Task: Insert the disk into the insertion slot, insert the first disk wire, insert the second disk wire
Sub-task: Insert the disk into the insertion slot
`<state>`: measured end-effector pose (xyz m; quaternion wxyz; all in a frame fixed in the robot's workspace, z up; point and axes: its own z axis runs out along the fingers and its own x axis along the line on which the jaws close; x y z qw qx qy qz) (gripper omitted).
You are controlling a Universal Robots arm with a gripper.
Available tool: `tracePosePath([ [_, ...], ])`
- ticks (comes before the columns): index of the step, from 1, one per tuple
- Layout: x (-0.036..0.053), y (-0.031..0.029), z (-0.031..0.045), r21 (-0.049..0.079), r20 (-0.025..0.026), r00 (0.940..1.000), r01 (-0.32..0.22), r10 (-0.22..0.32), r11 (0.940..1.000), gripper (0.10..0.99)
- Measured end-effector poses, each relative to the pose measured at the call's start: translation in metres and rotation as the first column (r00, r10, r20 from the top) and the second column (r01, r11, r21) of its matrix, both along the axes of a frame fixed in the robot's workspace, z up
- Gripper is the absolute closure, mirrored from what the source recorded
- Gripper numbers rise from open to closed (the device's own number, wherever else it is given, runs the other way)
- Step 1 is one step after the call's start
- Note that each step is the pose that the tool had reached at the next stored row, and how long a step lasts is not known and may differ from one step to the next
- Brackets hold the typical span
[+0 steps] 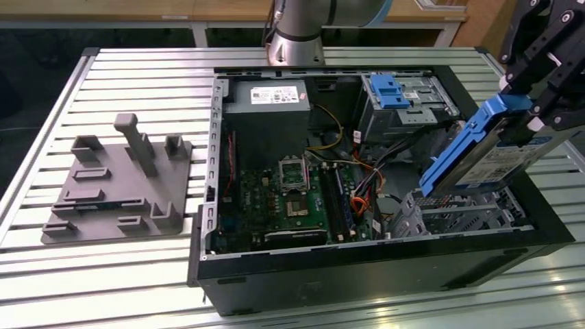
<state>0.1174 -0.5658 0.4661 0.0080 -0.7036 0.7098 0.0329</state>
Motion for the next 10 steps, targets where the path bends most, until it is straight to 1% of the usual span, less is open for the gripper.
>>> tracePosePath([
  [10,0.0001,0.0000,-0.0056,0.000,0.0000,1.0000,0.000,0.000,1.0000,0.725],
])
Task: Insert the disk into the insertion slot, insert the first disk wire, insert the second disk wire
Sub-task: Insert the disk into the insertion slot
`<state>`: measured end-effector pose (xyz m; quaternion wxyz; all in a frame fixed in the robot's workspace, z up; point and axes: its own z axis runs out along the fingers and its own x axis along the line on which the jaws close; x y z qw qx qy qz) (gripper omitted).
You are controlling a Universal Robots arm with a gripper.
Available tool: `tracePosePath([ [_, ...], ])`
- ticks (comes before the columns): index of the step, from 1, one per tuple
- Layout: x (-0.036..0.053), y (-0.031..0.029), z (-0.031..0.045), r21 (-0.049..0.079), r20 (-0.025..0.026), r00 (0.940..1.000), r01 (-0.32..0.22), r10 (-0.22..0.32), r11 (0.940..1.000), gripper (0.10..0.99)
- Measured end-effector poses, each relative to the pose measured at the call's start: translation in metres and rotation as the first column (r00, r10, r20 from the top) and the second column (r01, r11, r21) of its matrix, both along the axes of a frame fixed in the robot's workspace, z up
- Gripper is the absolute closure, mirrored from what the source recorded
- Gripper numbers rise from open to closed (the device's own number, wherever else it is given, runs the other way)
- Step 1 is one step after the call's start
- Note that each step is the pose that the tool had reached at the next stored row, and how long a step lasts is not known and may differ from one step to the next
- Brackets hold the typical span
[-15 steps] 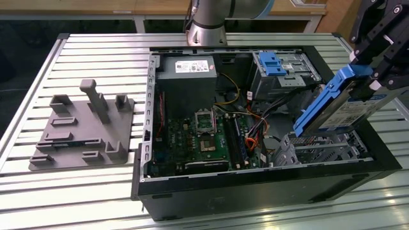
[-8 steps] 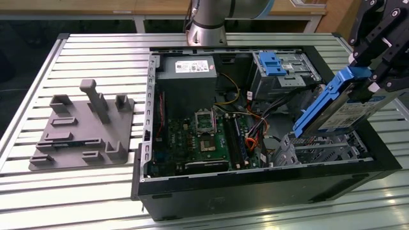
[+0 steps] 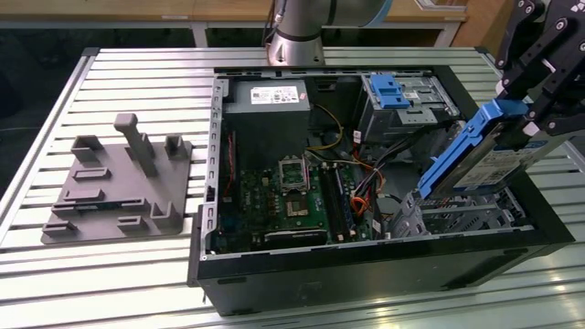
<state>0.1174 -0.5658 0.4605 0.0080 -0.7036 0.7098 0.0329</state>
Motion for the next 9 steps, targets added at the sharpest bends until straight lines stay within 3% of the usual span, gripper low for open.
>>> tracePosePath([
  [9,0.0000,0.0000,-0.0047,0.000,-0.0005,1.0000,0.000,0.000,1.0000,0.725],
])
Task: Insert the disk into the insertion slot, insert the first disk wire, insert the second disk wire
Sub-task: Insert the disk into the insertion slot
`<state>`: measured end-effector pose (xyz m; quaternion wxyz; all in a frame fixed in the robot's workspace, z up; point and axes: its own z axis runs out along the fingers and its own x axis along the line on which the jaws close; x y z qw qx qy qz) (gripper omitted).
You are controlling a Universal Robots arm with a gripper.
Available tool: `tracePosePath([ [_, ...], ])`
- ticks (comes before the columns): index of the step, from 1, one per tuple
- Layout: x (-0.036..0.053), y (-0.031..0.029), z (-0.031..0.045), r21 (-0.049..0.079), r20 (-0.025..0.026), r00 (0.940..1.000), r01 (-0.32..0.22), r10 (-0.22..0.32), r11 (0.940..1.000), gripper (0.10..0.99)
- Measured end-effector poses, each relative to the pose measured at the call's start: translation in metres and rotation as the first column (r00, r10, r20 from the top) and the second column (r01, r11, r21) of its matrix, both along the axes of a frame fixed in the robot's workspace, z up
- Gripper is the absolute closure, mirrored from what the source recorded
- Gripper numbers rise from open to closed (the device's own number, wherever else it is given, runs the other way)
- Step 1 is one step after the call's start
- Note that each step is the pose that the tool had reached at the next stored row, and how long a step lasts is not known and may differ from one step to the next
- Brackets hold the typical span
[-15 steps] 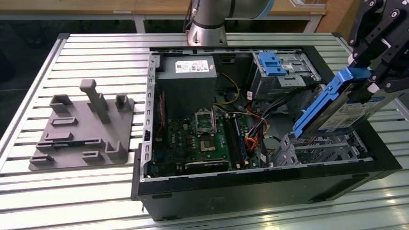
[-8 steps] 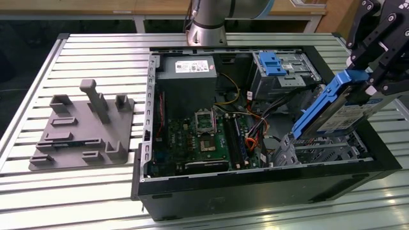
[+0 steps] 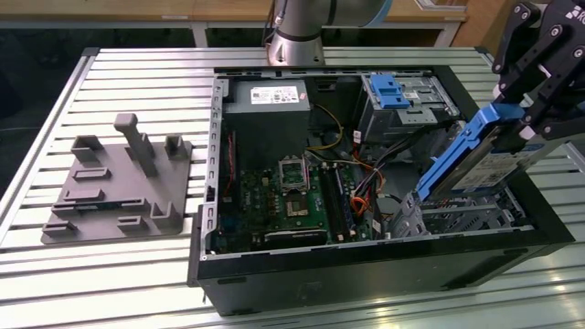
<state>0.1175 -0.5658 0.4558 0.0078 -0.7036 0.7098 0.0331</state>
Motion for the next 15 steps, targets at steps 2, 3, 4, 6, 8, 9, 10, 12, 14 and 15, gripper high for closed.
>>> tracePosePath([
  [2,0.0000,-0.0002,-0.0004,0.000,-0.0002,1.0000,0.000,0.000,1.0000,0.725],
  [3,0.0001,-0.0005,-0.0007,0.000,-0.0002,1.0000,0.000,0.000,1.0000,0.725],
  [4,0.0002,-0.0007,-0.0010,0.000,-0.0003,1.0000,0.000,0.000,1.0000,0.725],
  [6,0.0006,-0.0012,-0.0012,0.000,-0.0007,1.0000,0.000,0.000,1.0000,0.725],
  [8,0.0008,-0.0017,-0.0016,0.000,-0.0010,1.0000,0.000,0.000,1.0000,0.725],
  [9,0.0008,-0.0018,-0.0018,0.000,-0.0011,1.0000,0.000,0.000,1.0000,0.725],
  [10,0.0008,-0.0021,-0.0021,0.000,-0.0012,1.0000,0.000,0.000,1.0000,0.725],
  [12,0.0008,-0.0026,-0.0027,0.000,-0.0017,1.0000,0.000,0.000,1.0000,0.725],
  [14,0.0008,-0.0030,-0.0032,0.000,-0.0023,1.0000,0.000,0.000,1.0000,0.725],
  [15,0.0009,-0.0032,-0.0035,0.000,-0.0026,1.0000,0.000,0.000,1.0000,0.725],
])
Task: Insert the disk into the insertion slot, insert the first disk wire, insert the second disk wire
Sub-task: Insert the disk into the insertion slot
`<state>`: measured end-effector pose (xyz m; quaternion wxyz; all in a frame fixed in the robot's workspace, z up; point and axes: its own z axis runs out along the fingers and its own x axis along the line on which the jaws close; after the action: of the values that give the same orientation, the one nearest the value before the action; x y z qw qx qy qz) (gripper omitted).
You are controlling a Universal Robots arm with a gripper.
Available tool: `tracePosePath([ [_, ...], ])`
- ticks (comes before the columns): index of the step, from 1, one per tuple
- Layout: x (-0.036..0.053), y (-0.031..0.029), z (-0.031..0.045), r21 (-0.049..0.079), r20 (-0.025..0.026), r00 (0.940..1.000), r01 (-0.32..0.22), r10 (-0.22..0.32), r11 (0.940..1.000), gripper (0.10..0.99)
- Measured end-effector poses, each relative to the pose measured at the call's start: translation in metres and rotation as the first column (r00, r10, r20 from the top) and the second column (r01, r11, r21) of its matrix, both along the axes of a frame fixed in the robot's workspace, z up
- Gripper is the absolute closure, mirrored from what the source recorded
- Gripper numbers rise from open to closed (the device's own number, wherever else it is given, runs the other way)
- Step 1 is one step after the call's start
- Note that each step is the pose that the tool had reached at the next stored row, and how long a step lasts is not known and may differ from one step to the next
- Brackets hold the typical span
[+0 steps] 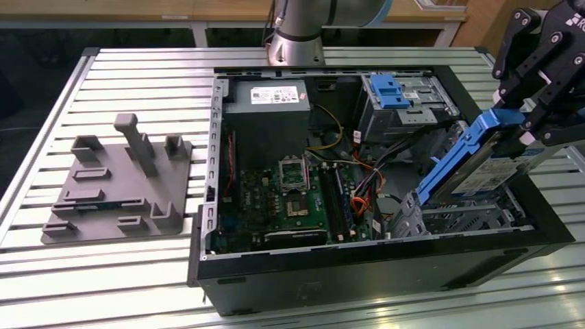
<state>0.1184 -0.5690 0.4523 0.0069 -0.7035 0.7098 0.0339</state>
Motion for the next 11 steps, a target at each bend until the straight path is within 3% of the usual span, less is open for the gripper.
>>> tracePosePath([
  [11,0.0012,-0.0005,-0.0045,0.000,-0.0041,1.0000,0.000,0.000,1.0000,0.725],
])
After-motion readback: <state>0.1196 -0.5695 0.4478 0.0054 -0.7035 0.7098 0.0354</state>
